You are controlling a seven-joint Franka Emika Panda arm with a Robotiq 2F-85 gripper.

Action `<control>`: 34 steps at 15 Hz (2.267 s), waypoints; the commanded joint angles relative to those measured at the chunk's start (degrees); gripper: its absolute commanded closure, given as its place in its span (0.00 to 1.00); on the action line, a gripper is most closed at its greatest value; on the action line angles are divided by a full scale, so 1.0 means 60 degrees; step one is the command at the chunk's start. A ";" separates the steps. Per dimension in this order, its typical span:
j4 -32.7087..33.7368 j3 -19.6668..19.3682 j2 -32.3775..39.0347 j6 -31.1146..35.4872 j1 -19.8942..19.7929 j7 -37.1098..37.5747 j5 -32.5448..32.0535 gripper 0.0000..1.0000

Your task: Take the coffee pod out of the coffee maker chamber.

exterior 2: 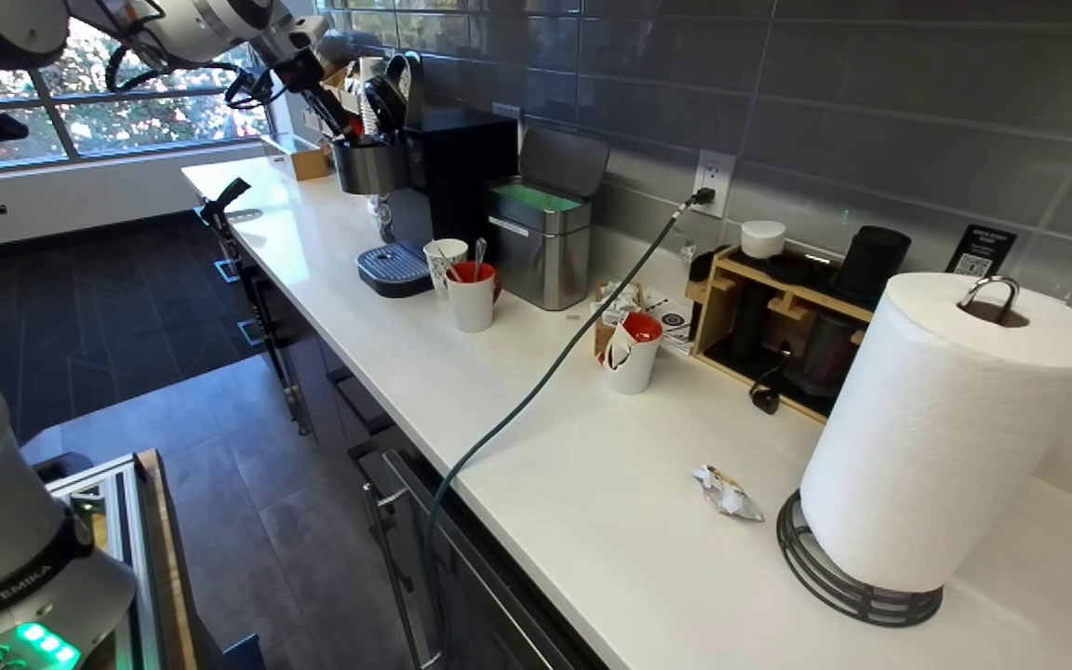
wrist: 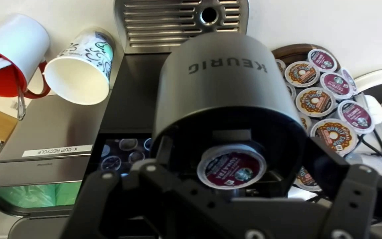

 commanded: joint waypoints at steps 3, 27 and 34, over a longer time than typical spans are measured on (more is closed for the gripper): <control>0.0694 -0.0406 0.0557 0.0394 0.0192 -0.0091 0.0276 0.00; 0.1186 -0.0961 0.0718 -0.0411 0.0612 -0.0548 0.0484 0.08; 0.1224 -0.1034 0.0693 -0.0463 0.0686 -0.0515 0.0465 0.69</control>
